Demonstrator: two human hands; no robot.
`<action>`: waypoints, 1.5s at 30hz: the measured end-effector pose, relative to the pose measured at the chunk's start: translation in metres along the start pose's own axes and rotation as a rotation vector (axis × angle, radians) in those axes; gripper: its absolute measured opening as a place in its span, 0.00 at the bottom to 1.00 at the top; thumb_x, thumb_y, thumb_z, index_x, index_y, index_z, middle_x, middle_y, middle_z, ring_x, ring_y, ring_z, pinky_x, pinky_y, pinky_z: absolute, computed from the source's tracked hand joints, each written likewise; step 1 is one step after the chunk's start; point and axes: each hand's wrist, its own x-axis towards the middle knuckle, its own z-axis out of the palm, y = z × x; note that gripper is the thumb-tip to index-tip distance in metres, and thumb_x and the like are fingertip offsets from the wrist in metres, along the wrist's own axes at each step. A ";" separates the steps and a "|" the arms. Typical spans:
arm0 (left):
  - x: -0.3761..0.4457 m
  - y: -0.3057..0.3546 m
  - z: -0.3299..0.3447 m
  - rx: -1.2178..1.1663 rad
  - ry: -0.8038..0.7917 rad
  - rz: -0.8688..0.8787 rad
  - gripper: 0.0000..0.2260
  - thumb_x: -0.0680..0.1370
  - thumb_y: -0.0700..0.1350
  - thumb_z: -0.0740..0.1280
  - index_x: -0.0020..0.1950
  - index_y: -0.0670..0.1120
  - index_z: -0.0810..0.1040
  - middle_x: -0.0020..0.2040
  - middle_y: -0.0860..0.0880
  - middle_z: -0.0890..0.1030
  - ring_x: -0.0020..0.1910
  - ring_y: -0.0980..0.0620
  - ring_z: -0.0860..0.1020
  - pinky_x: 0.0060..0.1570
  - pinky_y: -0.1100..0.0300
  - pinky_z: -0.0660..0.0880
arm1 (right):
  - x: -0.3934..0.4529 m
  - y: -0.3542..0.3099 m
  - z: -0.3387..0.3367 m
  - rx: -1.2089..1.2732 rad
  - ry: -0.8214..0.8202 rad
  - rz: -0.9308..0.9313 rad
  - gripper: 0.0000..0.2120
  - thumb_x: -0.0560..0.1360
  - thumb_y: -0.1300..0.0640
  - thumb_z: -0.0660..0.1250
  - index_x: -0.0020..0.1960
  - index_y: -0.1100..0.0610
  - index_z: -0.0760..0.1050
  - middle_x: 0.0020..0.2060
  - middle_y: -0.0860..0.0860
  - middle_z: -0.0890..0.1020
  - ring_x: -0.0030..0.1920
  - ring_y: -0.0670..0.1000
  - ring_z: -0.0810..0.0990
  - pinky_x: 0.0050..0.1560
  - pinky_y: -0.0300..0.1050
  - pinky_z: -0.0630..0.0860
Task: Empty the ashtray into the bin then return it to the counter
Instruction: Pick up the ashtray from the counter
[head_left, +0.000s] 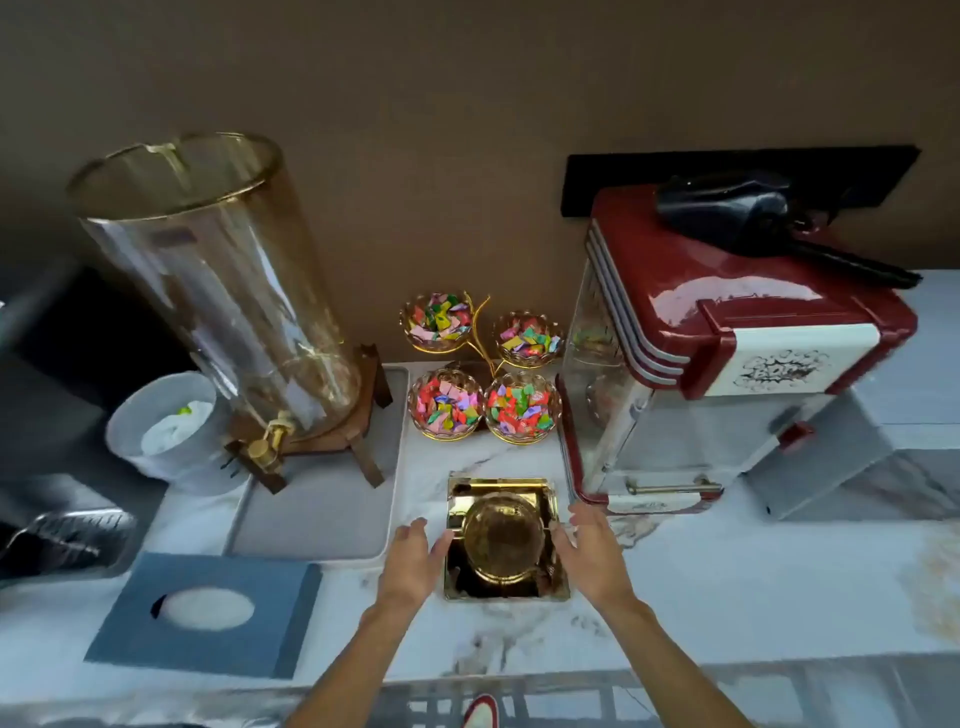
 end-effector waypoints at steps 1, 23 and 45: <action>0.008 -0.001 0.003 0.020 -0.025 -0.014 0.25 0.85 0.54 0.61 0.76 0.40 0.68 0.73 0.39 0.73 0.71 0.41 0.74 0.68 0.51 0.71 | 0.005 0.002 0.006 0.020 -0.005 0.060 0.23 0.84 0.49 0.65 0.75 0.60 0.70 0.70 0.58 0.76 0.70 0.58 0.77 0.70 0.53 0.75; 0.071 0.020 0.034 0.156 -0.185 -0.044 0.21 0.81 0.47 0.69 0.72 0.44 0.68 0.69 0.41 0.73 0.65 0.42 0.78 0.62 0.54 0.78 | 0.061 0.002 0.038 -0.346 -0.178 0.196 0.15 0.81 0.48 0.66 0.61 0.57 0.75 0.55 0.53 0.84 0.55 0.54 0.85 0.55 0.48 0.84; 0.061 0.020 0.022 0.152 -0.277 0.003 0.19 0.83 0.41 0.64 0.70 0.37 0.63 0.64 0.40 0.78 0.61 0.42 0.81 0.58 0.55 0.79 | 0.045 0.006 0.033 -0.167 -0.281 0.199 0.17 0.76 0.51 0.69 0.56 0.55 0.64 0.50 0.53 0.79 0.53 0.55 0.82 0.45 0.45 0.77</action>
